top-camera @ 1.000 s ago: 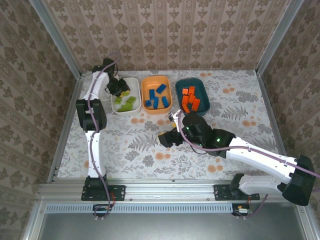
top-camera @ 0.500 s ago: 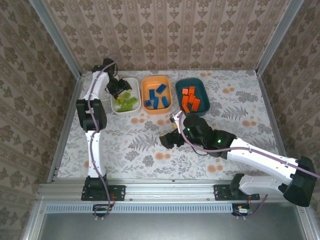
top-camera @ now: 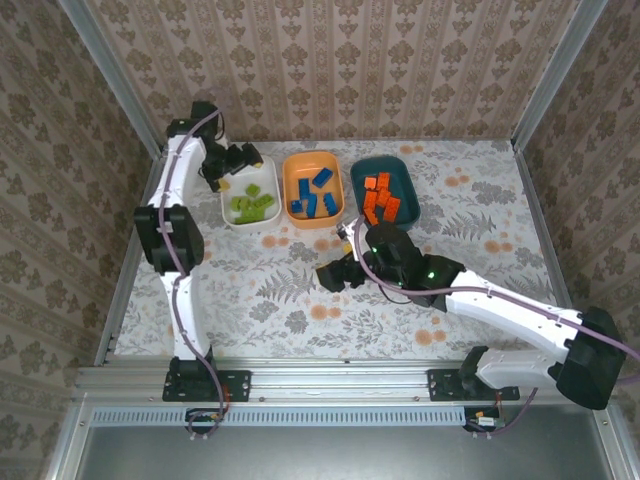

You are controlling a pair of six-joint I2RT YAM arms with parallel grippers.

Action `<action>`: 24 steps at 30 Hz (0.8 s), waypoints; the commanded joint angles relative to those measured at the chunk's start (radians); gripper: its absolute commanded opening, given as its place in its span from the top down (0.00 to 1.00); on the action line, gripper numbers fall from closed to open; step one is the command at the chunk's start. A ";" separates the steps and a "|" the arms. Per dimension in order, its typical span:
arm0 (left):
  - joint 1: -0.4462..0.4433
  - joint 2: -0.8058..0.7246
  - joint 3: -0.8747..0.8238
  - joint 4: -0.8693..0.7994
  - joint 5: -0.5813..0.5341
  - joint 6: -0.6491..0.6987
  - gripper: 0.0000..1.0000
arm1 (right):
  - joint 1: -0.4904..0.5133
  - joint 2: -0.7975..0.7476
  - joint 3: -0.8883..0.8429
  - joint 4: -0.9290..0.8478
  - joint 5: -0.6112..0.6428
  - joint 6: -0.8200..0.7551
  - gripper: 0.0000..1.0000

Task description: Sort the legos into containers by color

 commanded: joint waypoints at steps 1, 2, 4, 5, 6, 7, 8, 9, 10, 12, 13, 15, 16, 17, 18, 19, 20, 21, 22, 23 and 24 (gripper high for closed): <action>-0.003 -0.147 -0.074 0.008 0.017 0.043 0.00 | -0.031 0.044 0.042 0.064 -0.110 -0.003 0.11; -0.003 -0.189 -0.106 0.017 0.017 0.046 0.00 | -0.041 0.058 0.051 0.074 -0.128 0.002 0.11; 0.000 -0.276 -0.172 0.040 0.023 0.057 0.00 | -0.063 0.084 0.070 0.091 -0.162 0.016 0.11; 0.000 -0.324 -0.209 0.052 0.024 0.065 0.00 | -0.077 0.098 0.080 0.102 -0.184 0.030 0.11; 0.002 -0.378 -0.254 0.068 0.026 0.071 0.00 | -0.094 0.110 0.090 0.115 -0.205 0.046 0.11; 0.002 -0.426 -0.296 0.084 0.028 0.073 0.00 | -0.106 0.118 0.096 0.127 -0.219 0.061 0.11; 0.005 -0.480 -0.345 0.101 0.027 0.079 0.00 | -0.123 0.127 0.103 0.138 -0.234 0.076 0.11; 0.009 -0.536 -0.397 0.117 0.028 0.081 0.00 | -0.138 0.132 0.109 0.152 -0.246 0.090 0.11; 0.015 -0.584 -0.441 0.134 0.029 0.083 0.00 | -0.155 0.137 0.111 0.164 -0.252 0.106 0.11; 0.032 -0.694 -0.548 0.181 0.030 0.084 0.00 | -0.195 0.142 0.124 0.181 -0.262 0.146 0.11; 0.042 -0.742 -0.593 0.206 0.030 0.082 0.00 | -0.214 0.143 0.132 0.180 -0.267 0.162 0.11; 0.072 -0.851 -0.701 0.268 0.001 0.060 0.00 | -0.264 0.140 0.160 0.155 -0.274 0.177 0.11; 0.089 -0.900 -0.746 0.301 -0.012 0.050 0.00 | -0.288 0.136 0.176 0.133 -0.268 0.176 0.11; 0.104 -0.955 -0.805 0.350 -0.035 0.041 0.00 | -0.317 0.131 0.195 0.107 -0.258 0.177 0.10; 0.111 -1.016 -0.866 0.407 -0.075 0.030 0.00 | -0.349 0.125 0.211 0.083 -0.250 0.178 0.10; 0.112 -1.067 -0.921 0.468 -0.114 0.029 0.00 | -0.381 0.119 0.221 0.071 -0.255 0.179 0.10; 0.111 -1.124 -0.991 0.554 -0.156 0.038 0.00 | -0.417 0.113 0.230 0.065 -0.265 0.174 0.11; 0.106 -1.187 -1.081 0.656 -0.186 0.067 0.00 | -0.454 0.101 0.236 0.060 -0.269 0.164 0.11; 0.099 -1.241 -1.153 0.738 -0.213 0.098 0.00 | -0.484 0.091 0.240 0.059 -0.272 0.155 0.11; 0.087 -1.296 -1.232 0.829 -0.253 0.137 0.00 | -0.522 0.077 0.242 0.061 -0.274 0.145 0.11; 0.076 -1.345 -1.299 0.899 -0.286 0.170 0.00 | -0.560 0.064 0.244 0.063 -0.273 0.137 0.11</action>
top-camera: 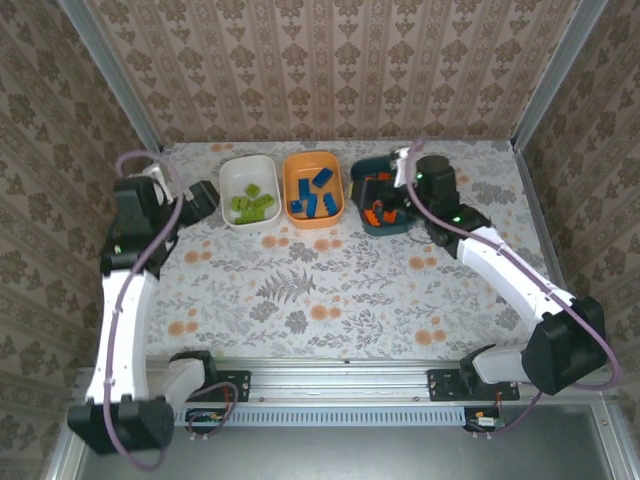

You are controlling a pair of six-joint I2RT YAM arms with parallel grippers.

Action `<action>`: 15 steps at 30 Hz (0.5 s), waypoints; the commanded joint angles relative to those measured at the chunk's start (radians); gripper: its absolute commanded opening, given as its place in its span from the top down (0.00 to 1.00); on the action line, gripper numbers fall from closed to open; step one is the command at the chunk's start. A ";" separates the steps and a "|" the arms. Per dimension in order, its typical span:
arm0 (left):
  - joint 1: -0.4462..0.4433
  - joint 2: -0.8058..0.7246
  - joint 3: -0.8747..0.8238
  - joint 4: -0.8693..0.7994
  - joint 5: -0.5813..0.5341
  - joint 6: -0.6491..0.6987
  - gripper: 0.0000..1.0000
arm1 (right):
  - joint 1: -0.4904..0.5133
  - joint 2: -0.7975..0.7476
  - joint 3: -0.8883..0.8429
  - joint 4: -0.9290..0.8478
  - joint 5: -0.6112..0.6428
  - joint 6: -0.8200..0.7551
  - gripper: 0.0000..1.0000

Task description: Sort the legos into containers by color

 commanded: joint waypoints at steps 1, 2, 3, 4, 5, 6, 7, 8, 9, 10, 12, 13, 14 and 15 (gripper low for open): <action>-0.022 -0.119 -0.176 0.343 -0.160 0.109 0.00 | -0.097 -0.067 0.038 -0.036 -0.023 -0.022 0.11; -0.022 -0.146 -0.214 0.368 -0.184 0.112 0.00 | -0.135 -0.080 0.040 -0.036 -0.024 -0.035 0.11; -0.022 -0.160 -0.235 0.364 -0.216 0.107 0.00 | -0.172 -0.093 0.040 -0.039 -0.022 -0.053 0.11; -0.022 -0.165 -0.243 0.350 -0.239 0.107 0.00 | -0.201 -0.104 0.039 -0.043 -0.017 -0.070 0.11; -0.021 -0.166 -0.249 0.335 -0.255 0.119 0.00 | -0.232 -0.116 0.037 -0.049 -0.003 -0.091 0.11; -0.021 -0.165 -0.253 0.323 -0.258 0.140 0.00 | -0.262 -0.128 0.034 -0.061 0.019 -0.126 0.11; -0.021 -0.162 -0.253 0.311 -0.258 0.160 0.00 | -0.282 -0.138 0.031 -0.075 0.054 -0.157 0.11; -0.020 -0.160 -0.255 0.299 -0.261 0.176 0.00 | -0.302 -0.150 0.026 -0.095 0.109 -0.201 0.11; -0.021 -0.159 -0.256 0.287 -0.265 0.190 0.00 | -0.317 -0.161 0.013 -0.114 0.181 -0.246 0.10; -0.020 -0.160 -0.257 0.277 -0.267 0.204 0.00 | -0.329 -0.167 -0.003 -0.129 0.248 -0.279 0.10; -0.020 -0.166 -0.270 0.269 -0.268 0.232 0.00 | -0.376 -0.170 -0.043 -0.161 0.333 -0.302 0.09; -0.019 -0.172 -0.279 0.268 -0.270 0.238 0.00 | -0.401 -0.171 -0.069 -0.157 0.342 -0.305 0.09; -0.019 -0.179 -0.290 0.272 -0.272 0.247 0.00 | -0.420 -0.174 -0.104 -0.143 0.356 -0.302 0.08; -0.019 -0.189 -0.304 0.274 -0.278 0.249 0.00 | -0.437 -0.177 -0.146 -0.112 0.361 -0.284 0.08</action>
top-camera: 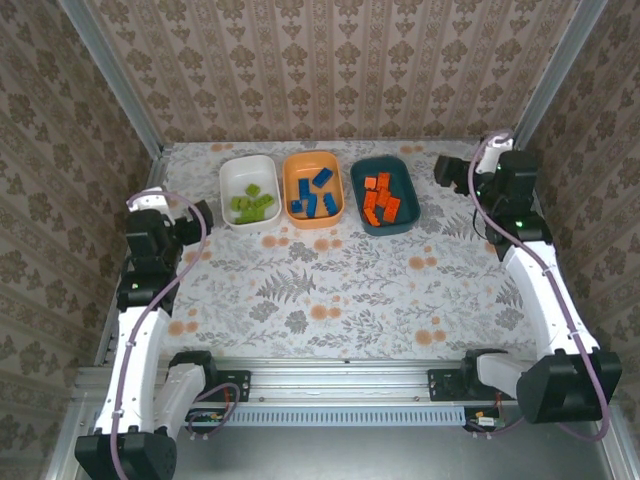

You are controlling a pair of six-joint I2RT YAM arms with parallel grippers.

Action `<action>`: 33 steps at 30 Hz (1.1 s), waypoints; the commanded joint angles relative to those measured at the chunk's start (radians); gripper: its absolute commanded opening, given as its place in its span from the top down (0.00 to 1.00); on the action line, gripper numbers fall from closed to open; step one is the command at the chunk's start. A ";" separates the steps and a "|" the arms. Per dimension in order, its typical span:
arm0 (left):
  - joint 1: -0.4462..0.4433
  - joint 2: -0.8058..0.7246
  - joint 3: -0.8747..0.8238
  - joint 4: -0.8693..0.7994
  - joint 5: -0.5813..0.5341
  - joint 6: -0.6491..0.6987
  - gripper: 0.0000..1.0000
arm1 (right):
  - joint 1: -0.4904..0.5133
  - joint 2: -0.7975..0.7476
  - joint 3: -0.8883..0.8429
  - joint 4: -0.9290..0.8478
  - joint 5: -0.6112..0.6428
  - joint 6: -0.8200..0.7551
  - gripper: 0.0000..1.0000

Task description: Sort the legos into containers by color

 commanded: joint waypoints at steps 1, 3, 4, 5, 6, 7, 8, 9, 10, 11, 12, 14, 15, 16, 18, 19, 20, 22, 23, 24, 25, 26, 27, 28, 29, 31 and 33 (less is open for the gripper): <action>0.002 -0.036 -0.044 0.021 -0.046 0.057 0.00 | -0.058 -0.003 -0.120 0.012 0.113 -0.031 0.08; 0.003 -0.052 -0.073 0.033 -0.066 0.050 0.00 | -0.070 0.007 -0.197 0.102 0.096 -0.018 0.08; 0.005 -0.057 -0.083 0.038 -0.070 0.048 0.00 | -0.070 0.020 -0.225 0.139 0.092 -0.019 0.09; 0.004 -0.060 -0.091 0.039 -0.072 0.047 0.00 | -0.070 0.043 -0.254 0.177 0.090 -0.018 0.09; 0.007 -0.060 -0.098 0.036 -0.076 0.045 0.00 | -0.070 0.071 -0.277 0.211 0.084 -0.015 0.09; 0.006 -0.058 -0.101 0.031 -0.077 0.045 0.00 | -0.070 0.094 -0.294 0.244 0.075 -0.019 0.09; 0.007 -0.055 -0.103 0.022 -0.079 0.045 0.00 | -0.070 0.123 -0.315 0.282 0.064 -0.025 0.09; 0.008 -0.051 -0.108 0.017 -0.082 0.044 0.00 | -0.070 0.151 -0.331 0.316 0.059 -0.024 0.09; 0.010 -0.047 -0.113 0.017 -0.082 0.042 0.00 | -0.070 0.173 -0.342 0.344 0.060 -0.021 0.09; 0.012 -0.041 -0.118 0.013 -0.079 0.041 0.00 | -0.070 0.194 -0.353 0.374 0.052 -0.021 0.09; 0.012 -0.035 -0.119 0.009 -0.080 0.043 0.00 | -0.070 0.213 -0.361 0.399 0.044 -0.021 0.09; 0.015 -0.023 -0.124 0.005 -0.092 0.054 0.00 | -0.069 0.231 -0.371 0.434 0.037 -0.025 0.09; 0.016 -0.015 -0.126 0.004 -0.105 0.064 0.00 | -0.069 0.264 -0.370 0.445 0.033 -0.030 0.09; 0.017 -0.008 -0.129 0.005 -0.116 0.074 0.00 | -0.069 0.274 -0.370 0.452 0.030 -0.035 0.09; 0.025 0.017 -0.144 0.036 -0.126 0.107 0.00 | -0.070 0.287 -0.371 0.469 0.017 -0.038 0.09; 0.031 0.028 -0.151 0.054 -0.127 0.123 0.00 | -0.070 0.293 -0.376 0.485 0.009 -0.040 0.09; 0.039 0.047 -0.161 0.081 -0.130 0.139 0.00 | -0.069 0.297 -0.376 0.488 0.005 -0.042 0.09; 0.058 0.087 -0.176 0.133 -0.128 0.162 0.00 | -0.068 0.306 -0.378 0.493 0.003 -0.048 0.09; 0.067 0.113 -0.182 0.160 -0.130 0.167 0.00 | -0.068 0.311 -0.381 0.498 0.003 -0.050 0.09; 0.074 0.134 -0.190 0.197 -0.129 0.172 0.00 | -0.068 0.316 -0.381 0.501 0.001 -0.051 0.09; 0.078 0.157 -0.201 0.232 -0.126 0.172 0.00 | -0.068 0.321 -0.383 0.504 -0.003 -0.053 0.09; 0.081 0.183 -0.216 0.278 -0.121 0.170 0.00 | -0.068 0.327 -0.385 0.508 -0.004 -0.053 0.09; 0.082 0.211 -0.231 0.330 -0.112 0.169 0.00 | -0.067 0.333 -0.387 0.510 -0.006 -0.052 0.09; 0.083 0.239 -0.244 0.373 -0.105 0.171 0.00 | -0.067 0.338 -0.390 0.513 -0.005 -0.051 0.09; 0.085 0.274 -0.253 0.417 -0.098 0.166 0.00 | -0.065 0.341 -0.393 0.516 -0.005 -0.050 0.09; 0.085 0.335 -0.251 0.467 -0.082 0.155 0.00 | -0.064 0.345 -0.400 0.530 -0.007 -0.050 0.09; 0.080 0.393 -0.251 0.526 -0.061 0.170 0.00 | -0.064 0.352 -0.408 0.546 -0.012 -0.052 0.09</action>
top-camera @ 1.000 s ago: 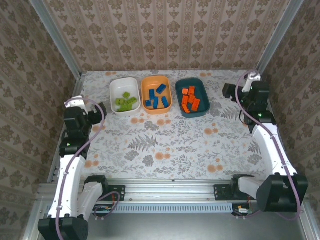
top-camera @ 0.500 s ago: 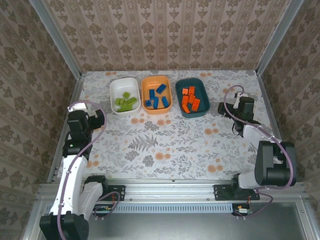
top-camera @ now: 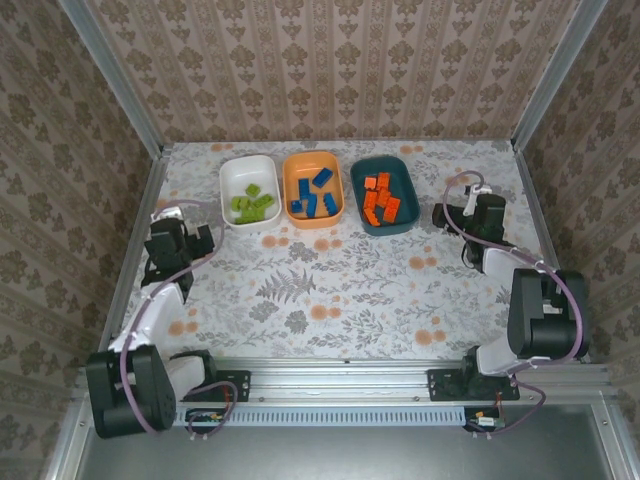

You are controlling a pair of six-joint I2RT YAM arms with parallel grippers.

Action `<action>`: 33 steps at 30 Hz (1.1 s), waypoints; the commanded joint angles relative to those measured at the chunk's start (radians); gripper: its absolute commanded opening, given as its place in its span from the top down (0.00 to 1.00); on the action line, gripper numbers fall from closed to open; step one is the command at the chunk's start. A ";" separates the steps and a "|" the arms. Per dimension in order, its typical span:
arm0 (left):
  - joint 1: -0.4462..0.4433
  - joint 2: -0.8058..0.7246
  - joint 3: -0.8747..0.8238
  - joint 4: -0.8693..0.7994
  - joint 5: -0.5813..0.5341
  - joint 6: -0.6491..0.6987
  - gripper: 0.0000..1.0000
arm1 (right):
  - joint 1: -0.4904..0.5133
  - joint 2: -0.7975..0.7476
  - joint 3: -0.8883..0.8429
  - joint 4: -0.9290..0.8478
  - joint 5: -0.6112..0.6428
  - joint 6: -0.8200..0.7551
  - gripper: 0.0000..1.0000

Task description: Sort the legos into containers by color

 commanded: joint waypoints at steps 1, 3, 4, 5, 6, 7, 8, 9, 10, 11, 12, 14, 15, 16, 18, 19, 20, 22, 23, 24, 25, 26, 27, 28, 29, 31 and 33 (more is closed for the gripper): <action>0.001 0.067 -0.002 0.186 0.039 0.032 0.00 | 0.005 0.015 -0.020 0.058 -0.031 -0.016 0.08; -0.001 0.122 0.001 0.236 0.052 0.052 0.00 | 0.007 0.020 -0.018 0.065 -0.035 -0.023 0.08; -0.002 0.142 0.002 0.256 0.057 0.057 0.00 | 0.008 0.021 -0.018 0.068 -0.036 -0.027 0.08; -0.003 0.164 0.002 0.278 0.063 0.058 0.00 | 0.009 0.023 -0.016 0.066 -0.036 -0.027 0.08; -0.005 0.179 0.001 0.304 0.070 0.058 0.00 | 0.010 0.026 -0.014 0.065 -0.037 -0.028 0.08; -0.009 0.194 -0.003 0.329 0.074 0.059 0.00 | 0.010 0.028 -0.013 0.064 -0.039 -0.030 0.08; -0.014 0.208 -0.008 0.355 0.077 0.056 0.00 | 0.012 0.028 -0.011 0.063 -0.039 -0.032 0.08; -0.018 0.221 -0.012 0.379 0.081 0.054 0.00 | 0.014 0.029 -0.012 0.063 -0.039 -0.035 0.08; -0.023 0.230 -0.018 0.405 0.086 0.059 0.00 | 0.016 0.030 -0.013 0.066 -0.039 -0.036 0.08; -0.033 0.238 -0.024 0.430 0.094 0.078 0.00 | 0.018 0.032 -0.014 0.067 -0.037 -0.038 0.07; -0.039 0.248 -0.029 0.449 0.100 0.092 0.00 | 0.019 0.032 -0.012 0.066 -0.037 -0.040 0.07; -0.049 0.269 -0.044 0.489 0.122 0.109 0.00 | 0.022 0.033 -0.012 0.067 -0.038 -0.044 0.06; -0.052 0.280 -0.063 0.528 0.135 0.118 0.00 | 0.024 0.034 -0.012 0.067 -0.042 -0.048 0.06; -0.057 0.291 -0.081 0.566 0.145 0.126 0.00 | 0.026 0.035 -0.012 0.069 -0.046 -0.050 0.05; -0.068 0.316 -0.126 0.664 0.159 0.147 0.00 | 0.033 0.038 -0.012 0.072 -0.050 -0.062 0.01; -0.070 0.328 -0.146 0.714 0.164 0.154 0.00 | 0.037 0.038 -0.012 0.072 -0.050 -0.067 0.00; -0.073 0.346 -0.166 0.761 0.168 0.158 0.00 | 0.041 0.038 -0.010 0.071 -0.051 -0.073 0.00; -0.073 0.382 -0.185 0.829 0.181 0.164 0.00 | 0.049 0.038 -0.009 0.072 -0.055 -0.085 0.00; -0.074 0.405 -0.189 0.871 0.180 0.168 0.00 | 0.053 0.039 -0.009 0.069 -0.058 -0.091 0.00; -0.074 0.401 -0.178 0.834 0.167 0.161 0.00 | 0.054 0.038 -0.009 0.067 -0.062 -0.095 0.00; -0.074 0.394 -0.163 0.796 0.146 0.150 0.00 | 0.056 0.038 -0.009 0.068 -0.063 -0.098 0.00; -0.074 0.403 -0.153 0.794 0.113 0.138 0.00 | 0.057 0.037 -0.013 0.073 -0.064 -0.099 0.00; -0.073 0.402 -0.151 0.791 0.105 0.137 0.00 | 0.059 0.034 -0.017 0.079 -0.064 -0.101 0.00; -0.075 0.402 -0.150 0.782 0.103 0.136 0.00 | 0.059 0.032 -0.020 0.083 -0.064 -0.101 0.00; -0.077 0.402 -0.150 0.784 0.100 0.137 0.00 | 0.059 0.029 -0.028 0.091 -0.065 -0.103 0.00; -0.079 0.403 -0.150 0.786 0.097 0.137 0.00 | 0.059 0.020 -0.045 0.117 -0.067 -0.104 0.00; -0.080 0.403 -0.150 0.786 0.096 0.139 0.00 | 0.063 0.008 -0.067 0.143 -0.067 -0.109 0.00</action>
